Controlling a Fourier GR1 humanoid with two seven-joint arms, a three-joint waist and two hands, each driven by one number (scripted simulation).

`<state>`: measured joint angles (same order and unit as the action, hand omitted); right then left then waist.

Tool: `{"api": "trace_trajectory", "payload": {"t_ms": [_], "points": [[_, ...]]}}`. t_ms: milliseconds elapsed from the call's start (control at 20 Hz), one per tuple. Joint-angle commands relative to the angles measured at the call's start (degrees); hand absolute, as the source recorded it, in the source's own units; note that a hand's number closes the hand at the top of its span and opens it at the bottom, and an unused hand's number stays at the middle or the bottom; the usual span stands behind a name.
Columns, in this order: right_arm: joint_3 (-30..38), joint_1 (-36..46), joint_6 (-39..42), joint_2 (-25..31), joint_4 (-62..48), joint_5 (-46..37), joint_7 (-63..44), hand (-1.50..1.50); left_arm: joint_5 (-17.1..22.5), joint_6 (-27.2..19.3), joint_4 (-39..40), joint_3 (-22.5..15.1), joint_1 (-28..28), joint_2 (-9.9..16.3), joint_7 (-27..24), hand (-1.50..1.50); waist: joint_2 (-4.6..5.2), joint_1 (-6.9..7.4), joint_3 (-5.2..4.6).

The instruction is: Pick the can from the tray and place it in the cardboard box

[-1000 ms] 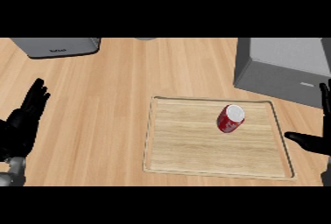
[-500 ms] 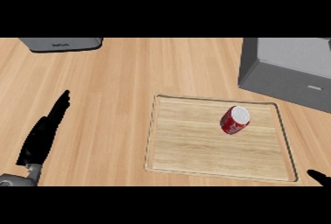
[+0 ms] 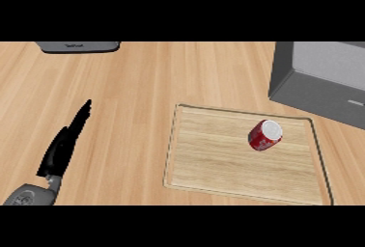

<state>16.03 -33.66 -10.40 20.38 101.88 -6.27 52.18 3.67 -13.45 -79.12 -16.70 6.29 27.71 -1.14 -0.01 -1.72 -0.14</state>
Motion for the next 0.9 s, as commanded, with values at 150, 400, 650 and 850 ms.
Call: {"api": "trace_trajectory", "payload": {"t_ms": [150,400,650,850], "points": [[-4.82,-10.42,-2.79,-1.59,19.29,-13.45,-18.33,-1.5,-2.28,0.58,2.6,-0.65,1.15,-2.3,-1.12,0.0,0.13,1.15,-0.01],[-10.06,-10.97,-4.02,-5.78,25.75,-26.33,-30.33,-1.5,-0.98,3.83,4.5,2.42,1.88,-1.07,-2.78,0.0,0.14,1.65,0.06],[-13.7,-5.26,1.88,-6.28,28.84,-34.3,-42.77,-1.5,-3.02,3.25,3.22,2.39,0.16,-2.88,-2.92,0.0,0.07,1.95,0.1],[-15.43,3.43,5.85,-7.2,24.69,-37.78,-51.06,-1.5,-4.51,2.68,5.09,2.43,-0.21,-5.44,-6.15,0.0,0.15,2.14,0.1]]}}
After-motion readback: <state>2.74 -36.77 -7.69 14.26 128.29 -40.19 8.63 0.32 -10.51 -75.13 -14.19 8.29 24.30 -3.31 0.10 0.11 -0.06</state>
